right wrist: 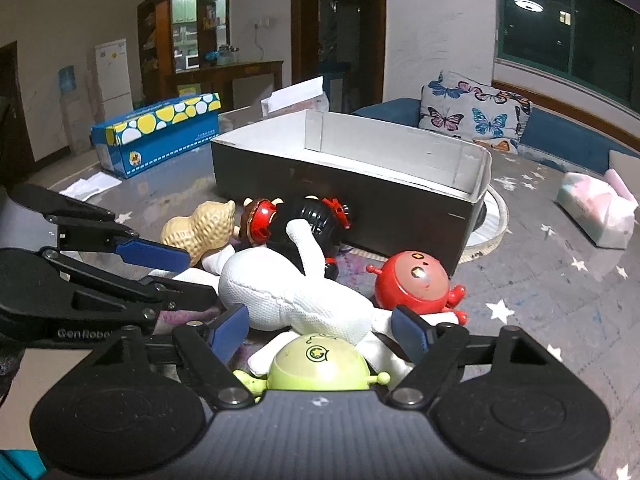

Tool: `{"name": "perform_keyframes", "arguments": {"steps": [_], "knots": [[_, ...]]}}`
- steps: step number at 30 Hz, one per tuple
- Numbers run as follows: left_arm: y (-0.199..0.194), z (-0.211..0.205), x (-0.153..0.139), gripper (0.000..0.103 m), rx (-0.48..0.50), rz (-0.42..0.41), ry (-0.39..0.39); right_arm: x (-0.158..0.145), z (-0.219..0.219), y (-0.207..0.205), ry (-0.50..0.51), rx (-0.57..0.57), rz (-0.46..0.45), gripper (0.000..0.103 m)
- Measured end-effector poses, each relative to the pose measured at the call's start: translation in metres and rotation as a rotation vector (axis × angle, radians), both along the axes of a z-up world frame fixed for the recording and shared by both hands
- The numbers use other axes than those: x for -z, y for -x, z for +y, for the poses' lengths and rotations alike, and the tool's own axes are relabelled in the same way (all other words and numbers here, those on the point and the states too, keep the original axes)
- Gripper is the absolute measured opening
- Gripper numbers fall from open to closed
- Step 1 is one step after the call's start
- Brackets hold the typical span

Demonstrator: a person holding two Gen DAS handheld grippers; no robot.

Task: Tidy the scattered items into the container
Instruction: 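Reach the left gripper toward the white plush rabbit and grasp it, then lift the white rabbit with the left gripper and drop it into the grey box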

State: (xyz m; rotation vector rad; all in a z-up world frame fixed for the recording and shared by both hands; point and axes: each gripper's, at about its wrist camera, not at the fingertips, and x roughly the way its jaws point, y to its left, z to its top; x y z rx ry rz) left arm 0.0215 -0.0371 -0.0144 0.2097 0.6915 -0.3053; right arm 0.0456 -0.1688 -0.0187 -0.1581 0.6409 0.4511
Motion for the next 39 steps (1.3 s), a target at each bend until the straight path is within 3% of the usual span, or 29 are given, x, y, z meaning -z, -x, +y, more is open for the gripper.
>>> {"name": "perform_keyframes", "arguments": {"steps": [9, 16, 20, 22, 27, 31, 39], "knots": [[-0.014, 0.002, 0.007, 0.037, 0.041, 0.014, -0.03, 0.003, 0.004, -0.008, 0.054, -0.027, 0.013, 0.062], [-0.024, 0.01, 0.009, 0.015, 0.06, 0.034, 0.053, 0.003, 0.013, -0.012, 0.117, -0.069, 0.0, 0.063], [-0.024, 0.016, 0.006, 0.011, 0.066, 0.035, 0.105, 0.007, 0.02, -0.015, 0.179, -0.097, -0.012, 0.064], [-0.022, 0.017, 0.003, 0.009, 0.081, 0.02, 0.119, 0.01, 0.022, -0.018, 0.193, -0.098, -0.009, 0.061], [-0.017, 0.017, -0.01, 0.008, 0.096, -0.02, 0.142, 0.006, 0.013, -0.02, 0.151, -0.059, -0.012, 0.04], [-0.013, 0.018, -0.03, 0.008, 0.114, -0.074, 0.174, -0.011, 0.003, -0.015, 0.105, -0.042, -0.047, 0.039], [-0.029, 0.019, -0.076, 0.008, 0.122, -0.196, 0.233, -0.061, -0.004, -0.024, 0.099, -0.026, -0.204, 0.039]]}}
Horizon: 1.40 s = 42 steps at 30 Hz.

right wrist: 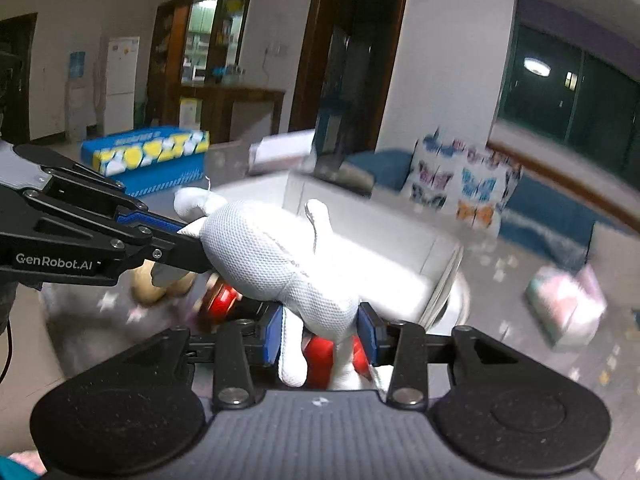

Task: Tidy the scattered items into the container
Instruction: 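Lift the white rabbit with the left gripper and drop it into the grey box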

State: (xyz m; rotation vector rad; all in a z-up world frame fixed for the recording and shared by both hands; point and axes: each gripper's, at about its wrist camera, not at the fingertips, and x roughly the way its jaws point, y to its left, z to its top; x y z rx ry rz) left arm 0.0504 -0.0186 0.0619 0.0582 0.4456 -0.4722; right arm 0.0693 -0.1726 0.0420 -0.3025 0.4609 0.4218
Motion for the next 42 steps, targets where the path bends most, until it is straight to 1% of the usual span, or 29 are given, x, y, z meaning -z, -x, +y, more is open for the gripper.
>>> {"name": "perform_keyframes", "arguments": {"steps": [3, 5, 9, 12, 14, 18, 20, 22, 24, 25, 27, 32, 34, 36, 42], "knots": [[-0.018, 0.0, -0.011, 0.008, -0.013, -0.024, 0.008, -0.013, 0.001, -0.017, 0.01, -0.001, -0.036, 0.039], [-0.034, 0.0, -0.016, 0.008, -0.028, -0.025, 0.012, -0.019, 0.004, -0.031, 0.022, -0.003, -0.052, 0.039], [-0.067, 0.003, -0.019, 0.008, -0.055, -0.005, 0.023, -0.027, 0.012, -0.067, 0.048, -0.01, -0.063, 0.039], [-0.095, 0.007, -0.014, 0.008, -0.077, 0.034, 0.029, -0.026, 0.018, -0.092, 0.068, -0.014, -0.048, 0.039], [-0.113, 0.01, -0.007, 0.009, -0.09, 0.067, 0.029, -0.021, 0.024, -0.11, 0.077, -0.015, -0.023, 0.039], [-0.144, 0.014, 0.011, 0.009, -0.122, 0.136, 0.023, 0.001, 0.032, -0.148, 0.083, -0.01, 0.05, 0.039], [-0.155, 0.016, 0.019, 0.011, -0.145, 0.164, 0.022, 0.008, 0.034, -0.161, 0.086, -0.005, 0.069, 0.04], [-0.167, 0.019, 0.027, 0.016, -0.173, 0.206, 0.026, 0.017, 0.036, -0.173, 0.09, 0.004, 0.089, 0.041], [-0.172, 0.023, 0.033, 0.016, -0.193, 0.229, 0.03, 0.024, 0.035, -0.184, 0.1, 0.007, 0.1, 0.042], [-0.172, 0.024, 0.034, 0.016, -0.2, 0.231, 0.029, 0.026, 0.035, -0.186, 0.103, 0.009, 0.103, 0.043], [-0.169, 0.025, 0.036, 0.017, -0.205, 0.228, 0.024, 0.029, 0.032, -0.188, 0.095, 0.016, 0.107, 0.049], [-0.153, 0.024, 0.033, 0.018, -0.202, 0.211, 0.015, 0.025, 0.017, -0.166, 0.066, 0.026, 0.085, 0.05], [-0.143, 0.023, 0.029, 0.018, -0.2, 0.194, 0.012, 0.019, 0.014, -0.153, 0.057, 0.024, 0.066, 0.052], [-0.133, 0.021, 0.025, 0.018, -0.194, 0.177, 0.012, 0.012, 0.011, -0.137, 0.049, 0.021, 0.04, 0.062], [-0.102, 0.017, 0.016, 0.019, -0.177, 0.149, 0.023, -0.003, 0.003, -0.093, 0.029, 0.001, 0.0, 0.064]]}}
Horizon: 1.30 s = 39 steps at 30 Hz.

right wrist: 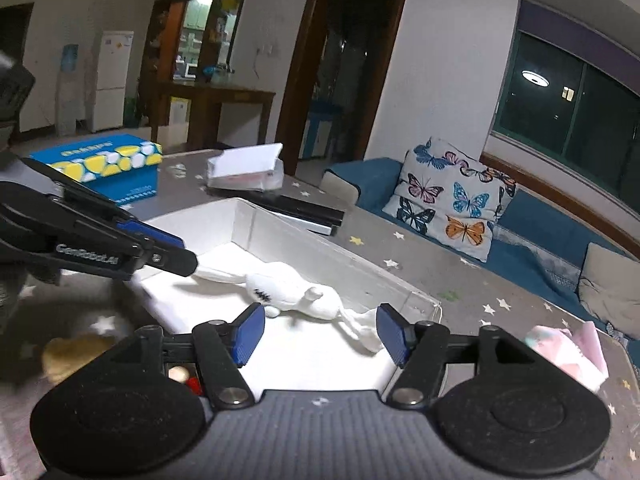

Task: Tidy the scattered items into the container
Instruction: 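Lift the white rabbit with the left gripper and drop it into the grey box, then lower the left gripper onto the green alien toy and grasp it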

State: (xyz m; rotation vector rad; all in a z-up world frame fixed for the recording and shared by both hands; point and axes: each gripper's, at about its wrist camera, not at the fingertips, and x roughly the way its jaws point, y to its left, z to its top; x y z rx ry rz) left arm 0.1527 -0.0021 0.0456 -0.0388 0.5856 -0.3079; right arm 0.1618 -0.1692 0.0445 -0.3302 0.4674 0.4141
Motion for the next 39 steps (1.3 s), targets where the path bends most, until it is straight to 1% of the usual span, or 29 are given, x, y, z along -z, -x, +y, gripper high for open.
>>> {"name": "perform_keyframes", "arguments": {"steps": [2, 9, 16, 18, 20, 23, 26, 33, 39], "knots": [[0.011, -0.002, -0.001, 0.019, 0.012, -0.003, -0.001, -0.003, -0.003, 0.018, -0.009, -0.008, -0.009, 0.066], [0.049, -0.008, 0.001, 0.019, 0.041, -0.007, -0.009, -0.005, -0.01, 0.066, -0.025, -0.032, -0.002, 0.067], [0.08, -0.015, 0.011, 0.019, 0.068, 0.021, -0.006, 0.001, -0.024, 0.107, -0.056, -0.023, 0.023, 0.067], [0.087, -0.017, 0.015, 0.019, 0.076, 0.03, 0.0, 0.004, -0.028, 0.118, -0.068, -0.017, 0.034, 0.07], [0.094, -0.019, 0.017, 0.019, 0.086, 0.042, 0.008, 0.007, -0.03, 0.125, -0.08, -0.013, 0.048, 0.073], [0.103, -0.021, 0.022, 0.019, 0.106, 0.06, 0.025, 0.012, -0.031, 0.136, -0.086, -0.016, 0.064, 0.073], [0.109, -0.024, 0.025, 0.019, 0.127, 0.082, 0.051, 0.02, -0.031, 0.147, -0.096, -0.019, 0.088, 0.077], [0.123, -0.033, 0.032, 0.02, 0.175, 0.127, 0.077, 0.042, -0.029, 0.163, -0.104, -0.039, 0.16, 0.077], [0.129, -0.045, 0.033, 0.02, 0.239, 0.155, 0.082, 0.052, -0.027, 0.165, -0.097, -0.04, 0.193, 0.075]]}}
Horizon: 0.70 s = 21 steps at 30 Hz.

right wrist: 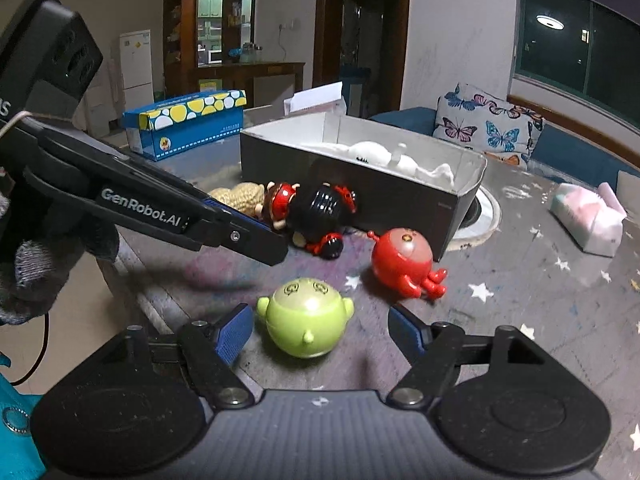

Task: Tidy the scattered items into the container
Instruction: 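Lower the left gripper onto the green alien toy and grasp it, then carry the green alien toy with the left gripper into the box and release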

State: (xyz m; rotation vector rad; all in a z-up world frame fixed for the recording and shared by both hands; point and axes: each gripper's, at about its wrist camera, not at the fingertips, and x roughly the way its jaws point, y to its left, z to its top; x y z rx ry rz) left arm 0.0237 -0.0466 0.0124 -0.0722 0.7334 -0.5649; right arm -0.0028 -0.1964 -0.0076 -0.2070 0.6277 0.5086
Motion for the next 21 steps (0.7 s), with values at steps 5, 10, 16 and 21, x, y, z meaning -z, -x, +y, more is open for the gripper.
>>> {"name": "perform_keyframes", "arguments": {"steps": [5, 10, 16, 21], "knots": [[0.0, -0.009, 0.001, 0.02, 0.04, 0.025, 0.007, 0.005, 0.004, -0.001, 0.003, -0.007, 0.013, 0.068], [-0.001, -0.01, 0.001, 0.021, 0.053, 0.056, 0.013, 0.008, 0.004, -0.004, -0.006, -0.005, 0.027, 0.06], [-0.006, -0.011, 0.002, 0.026, 0.071, 0.089, 0.045, 0.011, 0.006, -0.007, -0.012, -0.003, 0.032, 0.056], [-0.01, -0.013, 0.005, 0.031, 0.099, 0.118, 0.064, 0.012, 0.006, -0.007, -0.013, -0.002, 0.028, 0.053]]}}
